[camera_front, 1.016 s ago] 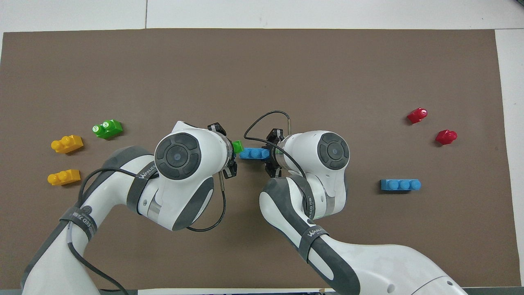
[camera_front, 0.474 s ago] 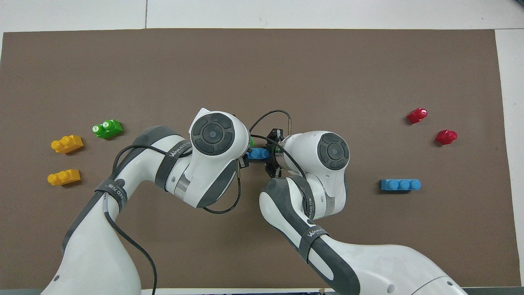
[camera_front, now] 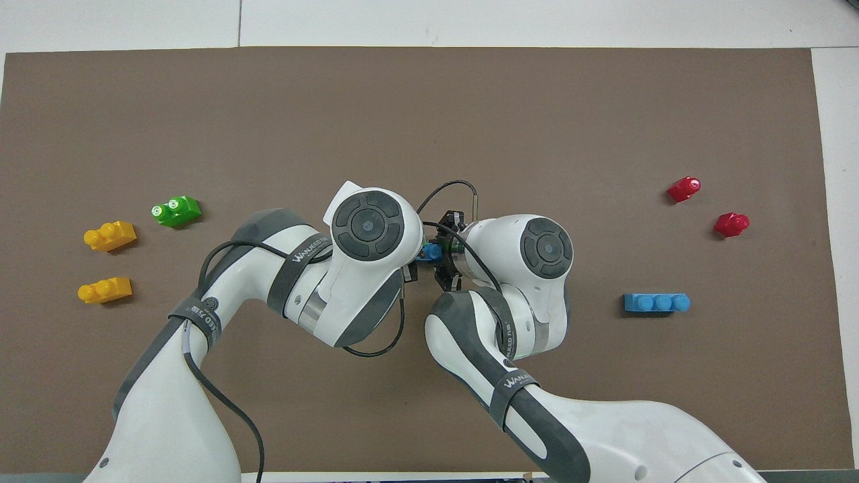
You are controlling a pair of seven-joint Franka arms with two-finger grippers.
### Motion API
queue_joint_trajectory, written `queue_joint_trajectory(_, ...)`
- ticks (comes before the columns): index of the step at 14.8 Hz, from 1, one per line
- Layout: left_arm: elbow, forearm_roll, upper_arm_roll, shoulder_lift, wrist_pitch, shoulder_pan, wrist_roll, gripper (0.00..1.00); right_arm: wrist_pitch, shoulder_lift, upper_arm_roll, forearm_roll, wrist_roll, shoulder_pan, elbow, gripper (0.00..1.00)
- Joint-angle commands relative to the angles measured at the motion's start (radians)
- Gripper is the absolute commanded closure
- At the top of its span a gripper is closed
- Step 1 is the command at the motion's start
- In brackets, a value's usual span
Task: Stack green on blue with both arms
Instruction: 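Press the green brick onto the blue brick with the left gripper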
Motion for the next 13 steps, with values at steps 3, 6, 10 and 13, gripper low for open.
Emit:
queue_joint_trajectory(3, -0.03, 0.013, 0.009, 0.002, -0.017, -0.024, 0.06, 1.0, 0.052, 0.007, -0.002, 0.028, -0.006, 0.0, -0.032, 1.0)
queue_joint_trajectory(6, -0.047, 0.011, 0.009, -0.001, -0.02, -0.022, 0.095, 1.0, 0.051, 0.007, -0.002, 0.028, -0.006, 0.0, -0.032, 1.0)
queue_joint_trajectory(10, -0.065, 0.011, 0.009, -0.004, -0.011, -0.01, 0.112, 1.0, 0.051, 0.007, -0.002, 0.028, -0.006, -0.001, -0.032, 1.0)
queue_joint_trajectory(13, -0.077, 0.011, 0.009, -0.004, 0.006, -0.009, 0.138, 1.0, 0.052, 0.007, -0.002, 0.028, -0.006, -0.001, -0.032, 1.0)
